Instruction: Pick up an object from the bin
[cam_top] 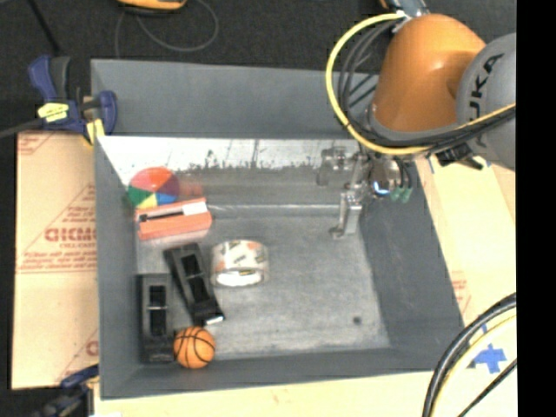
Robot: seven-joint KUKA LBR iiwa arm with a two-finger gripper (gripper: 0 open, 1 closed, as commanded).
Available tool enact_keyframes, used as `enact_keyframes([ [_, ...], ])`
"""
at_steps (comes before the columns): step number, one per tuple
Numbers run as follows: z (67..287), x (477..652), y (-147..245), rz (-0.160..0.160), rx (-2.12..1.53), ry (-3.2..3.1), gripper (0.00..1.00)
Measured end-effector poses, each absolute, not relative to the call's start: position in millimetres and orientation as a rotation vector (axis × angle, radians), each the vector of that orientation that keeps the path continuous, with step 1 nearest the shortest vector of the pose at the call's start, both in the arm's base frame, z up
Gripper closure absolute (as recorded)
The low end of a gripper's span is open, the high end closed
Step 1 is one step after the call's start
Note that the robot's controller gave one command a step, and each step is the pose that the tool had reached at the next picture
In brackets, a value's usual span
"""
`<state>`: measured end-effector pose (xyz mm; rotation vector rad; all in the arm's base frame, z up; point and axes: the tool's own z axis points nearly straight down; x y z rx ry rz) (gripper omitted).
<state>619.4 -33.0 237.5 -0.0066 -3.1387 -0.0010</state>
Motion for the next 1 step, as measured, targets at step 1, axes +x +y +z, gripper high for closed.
enact_keyframes([
  [1,242.8,620.3,-33.1,0.000,-0.006,-3.147,0.00],
])
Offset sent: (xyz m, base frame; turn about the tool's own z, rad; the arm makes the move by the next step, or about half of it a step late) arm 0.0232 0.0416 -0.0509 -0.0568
